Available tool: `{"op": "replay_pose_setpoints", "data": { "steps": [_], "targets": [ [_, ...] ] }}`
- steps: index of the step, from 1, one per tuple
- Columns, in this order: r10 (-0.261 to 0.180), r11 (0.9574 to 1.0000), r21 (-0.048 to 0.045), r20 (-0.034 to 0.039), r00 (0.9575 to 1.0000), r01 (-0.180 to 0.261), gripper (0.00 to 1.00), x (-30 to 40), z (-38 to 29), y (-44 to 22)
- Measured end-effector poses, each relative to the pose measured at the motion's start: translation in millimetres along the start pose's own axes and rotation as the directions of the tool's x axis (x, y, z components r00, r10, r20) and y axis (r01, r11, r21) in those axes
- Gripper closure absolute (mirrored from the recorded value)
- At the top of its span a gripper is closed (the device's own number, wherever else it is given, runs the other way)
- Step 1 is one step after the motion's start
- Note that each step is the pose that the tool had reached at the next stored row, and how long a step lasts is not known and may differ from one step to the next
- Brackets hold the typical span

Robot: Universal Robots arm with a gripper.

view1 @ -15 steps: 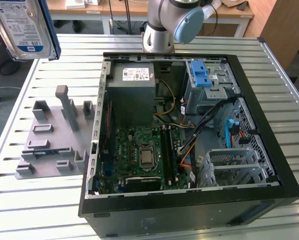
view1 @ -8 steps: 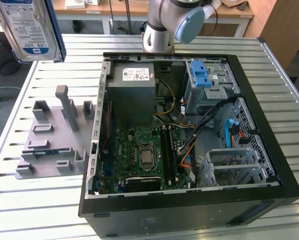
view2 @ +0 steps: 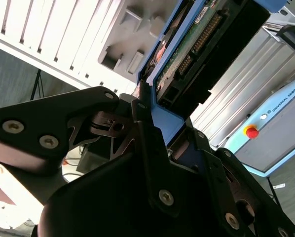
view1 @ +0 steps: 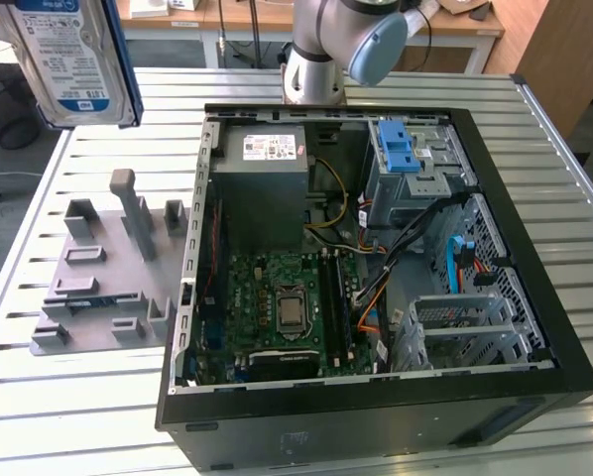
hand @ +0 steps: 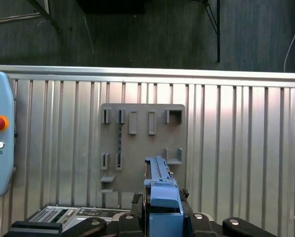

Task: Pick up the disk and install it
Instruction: 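Pick up the disk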

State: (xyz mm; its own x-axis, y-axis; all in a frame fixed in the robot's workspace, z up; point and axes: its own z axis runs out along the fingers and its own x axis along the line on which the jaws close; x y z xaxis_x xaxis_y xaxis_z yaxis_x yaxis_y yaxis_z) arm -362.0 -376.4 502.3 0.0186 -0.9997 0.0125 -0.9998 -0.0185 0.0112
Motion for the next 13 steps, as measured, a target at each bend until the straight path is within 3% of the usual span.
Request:
{"op": "replay_pose_setpoints", "data": {
  "steps": [13],
  "targets": [
    [0.000,1.0000,-0.0001,0.0000,1.0000,0.000,0.64,11.1,0.0,-25.2]
  ]
}}
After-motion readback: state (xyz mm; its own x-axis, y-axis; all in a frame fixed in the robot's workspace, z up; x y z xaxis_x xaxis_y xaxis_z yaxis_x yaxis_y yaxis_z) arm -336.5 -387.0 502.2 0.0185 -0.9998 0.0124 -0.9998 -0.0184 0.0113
